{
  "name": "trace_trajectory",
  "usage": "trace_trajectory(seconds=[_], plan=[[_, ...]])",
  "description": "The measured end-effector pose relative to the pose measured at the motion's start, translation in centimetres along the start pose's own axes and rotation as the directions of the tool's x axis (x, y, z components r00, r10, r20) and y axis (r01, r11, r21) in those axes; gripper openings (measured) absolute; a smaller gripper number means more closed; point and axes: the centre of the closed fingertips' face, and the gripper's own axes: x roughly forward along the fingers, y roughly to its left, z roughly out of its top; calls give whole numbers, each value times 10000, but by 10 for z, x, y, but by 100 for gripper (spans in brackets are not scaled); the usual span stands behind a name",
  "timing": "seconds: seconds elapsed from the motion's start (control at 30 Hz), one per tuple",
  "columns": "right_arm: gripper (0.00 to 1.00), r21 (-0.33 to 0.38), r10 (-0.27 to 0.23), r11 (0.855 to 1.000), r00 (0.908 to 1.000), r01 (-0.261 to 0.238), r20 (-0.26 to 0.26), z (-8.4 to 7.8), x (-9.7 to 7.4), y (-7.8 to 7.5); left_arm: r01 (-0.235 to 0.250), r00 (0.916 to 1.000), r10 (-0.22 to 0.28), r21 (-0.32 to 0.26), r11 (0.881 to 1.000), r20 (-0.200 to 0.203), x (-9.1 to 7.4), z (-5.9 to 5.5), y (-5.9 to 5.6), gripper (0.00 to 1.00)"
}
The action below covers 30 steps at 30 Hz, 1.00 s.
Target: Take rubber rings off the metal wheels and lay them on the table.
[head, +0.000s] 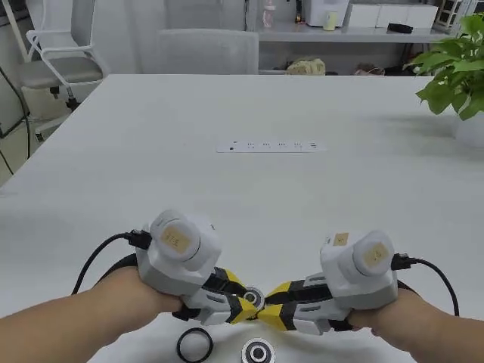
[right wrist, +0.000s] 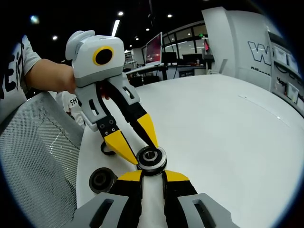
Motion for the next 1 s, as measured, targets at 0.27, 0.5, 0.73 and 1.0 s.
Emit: trace_trajectory(seconds=[0.27, 0.5, 0.73, 1.0], plan=[[12, 33, -44, 10000, 10000, 44, 16, 0, 0, -1, -287, 9996, 288, 370, 9989, -17, 1, 0, 1, 11], [10, 173, -67, 9998, 10000, 67, 11, -1, 0, -1, -520, 9986, 515, 427, 9977, 132, 2, 0, 4, 7], [8, 344, -90, 9994, 10000, 89, 18, -1, 0, -1, -609, 9981, 604, 354, 9975, 134, 2, 0, 5, 7], [1, 862, -175, 9961, 9998, 169, 66, -1, -1, -3, -708, 9975, 705, 279, 9971, 108, 3, 0, 6, 7]])
